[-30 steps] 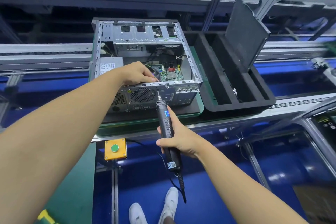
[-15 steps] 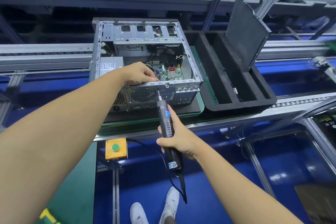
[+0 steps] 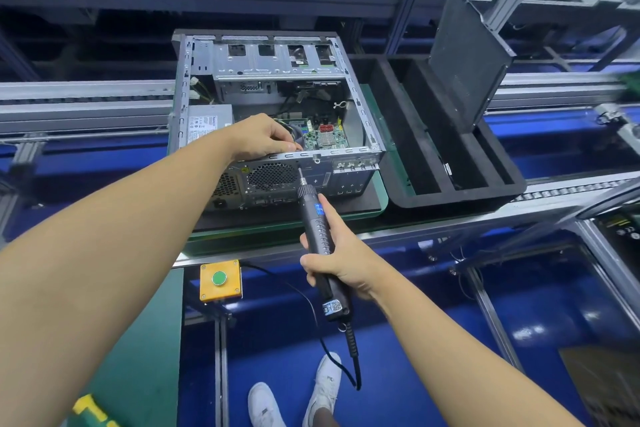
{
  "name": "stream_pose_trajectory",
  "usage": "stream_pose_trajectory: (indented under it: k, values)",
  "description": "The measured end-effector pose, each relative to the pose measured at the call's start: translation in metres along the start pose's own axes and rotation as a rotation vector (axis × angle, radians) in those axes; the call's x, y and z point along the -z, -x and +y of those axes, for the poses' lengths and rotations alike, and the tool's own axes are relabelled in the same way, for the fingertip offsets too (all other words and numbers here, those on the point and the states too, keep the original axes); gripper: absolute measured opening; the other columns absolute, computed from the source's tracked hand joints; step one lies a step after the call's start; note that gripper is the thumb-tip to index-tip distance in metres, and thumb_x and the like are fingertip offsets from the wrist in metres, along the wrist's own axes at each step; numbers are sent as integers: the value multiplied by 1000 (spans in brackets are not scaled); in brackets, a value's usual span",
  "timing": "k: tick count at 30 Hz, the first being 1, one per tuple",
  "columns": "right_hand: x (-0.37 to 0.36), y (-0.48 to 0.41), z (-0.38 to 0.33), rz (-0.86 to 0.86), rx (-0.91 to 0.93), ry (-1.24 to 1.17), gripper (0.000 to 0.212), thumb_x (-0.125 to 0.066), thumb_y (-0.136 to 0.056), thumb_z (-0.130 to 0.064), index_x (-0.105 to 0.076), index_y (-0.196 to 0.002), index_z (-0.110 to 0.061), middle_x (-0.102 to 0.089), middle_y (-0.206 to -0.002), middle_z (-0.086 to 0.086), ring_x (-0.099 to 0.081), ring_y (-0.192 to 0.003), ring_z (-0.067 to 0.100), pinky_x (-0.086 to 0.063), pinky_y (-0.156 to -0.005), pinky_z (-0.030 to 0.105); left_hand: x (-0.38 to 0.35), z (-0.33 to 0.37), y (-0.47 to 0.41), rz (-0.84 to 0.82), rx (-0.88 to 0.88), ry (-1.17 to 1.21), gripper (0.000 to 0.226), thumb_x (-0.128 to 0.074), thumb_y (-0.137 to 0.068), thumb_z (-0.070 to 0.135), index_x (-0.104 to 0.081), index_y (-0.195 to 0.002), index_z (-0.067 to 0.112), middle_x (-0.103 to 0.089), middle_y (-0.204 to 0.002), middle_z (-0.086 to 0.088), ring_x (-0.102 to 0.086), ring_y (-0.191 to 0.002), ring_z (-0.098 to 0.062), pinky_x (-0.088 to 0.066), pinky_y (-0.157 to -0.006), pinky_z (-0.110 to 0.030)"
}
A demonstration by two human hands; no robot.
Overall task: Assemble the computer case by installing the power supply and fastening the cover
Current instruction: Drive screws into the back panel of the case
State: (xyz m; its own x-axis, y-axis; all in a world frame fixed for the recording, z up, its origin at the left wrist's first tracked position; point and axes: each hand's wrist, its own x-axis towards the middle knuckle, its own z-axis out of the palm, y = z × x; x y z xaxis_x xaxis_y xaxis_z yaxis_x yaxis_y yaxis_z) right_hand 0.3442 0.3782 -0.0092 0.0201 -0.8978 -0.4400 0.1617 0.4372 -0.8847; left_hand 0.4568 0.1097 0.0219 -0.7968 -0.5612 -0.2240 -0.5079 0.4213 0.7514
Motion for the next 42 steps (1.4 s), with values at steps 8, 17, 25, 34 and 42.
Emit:
stream_pose_trajectory:
  k: [8,17,25,34,42]
  values:
    - [-1,1,3,12,11,23,116,-71,-83,5,-8,-159,-55,-57,-105,11,-58,-65,28,-56,-65,36,-1,6,0,0,22,-44,24,-70,-92,34,-76,-68,32,-73,-82,13,-62,-79,-4,-47,-77,-29]
    - [5,-1,7,6,-8,56,115,-77,-79,-3,-13,-154,-64,-57,-112,12,-59,-65,25,-58,-67,38,-4,5,3,19,19,-54,24,-64,-96,36,-75,-75,30,-67,-68,24,-56,-61,9,-42,-68,-26]
    - [6,2,10,4,16,99,113,-79,-75,-11,-16,-152,-66,-62,-106,4,-59,-66,26,-58,-68,38,-6,7,4,28,15,-73,23,-60,-98,32,-75,-80,32,-70,-95,26,-62,-85,12,-43,-74,-21]
    - [6,6,17,23,38,101,108,-78,-75,-14,-21,-147,-71,-65,-100,0,-60,-66,25,-58,-69,38,-6,16,9,18,20,-103,21,-57,-100,34,-75,-91,27,-68,-87,26,-56,-62,16,-39,-64,-23]
    - [7,9,11,29,143,144,103,-72,-79,-11,-23,-146,-73,-63,-95,-3,-58,-64,24,-57,-64,35,-7,27,18,-21,98,-76,41,-55,-98,41,-61,-77,6,-50,-51,16,-41,-42,2,-33,-56,-29]
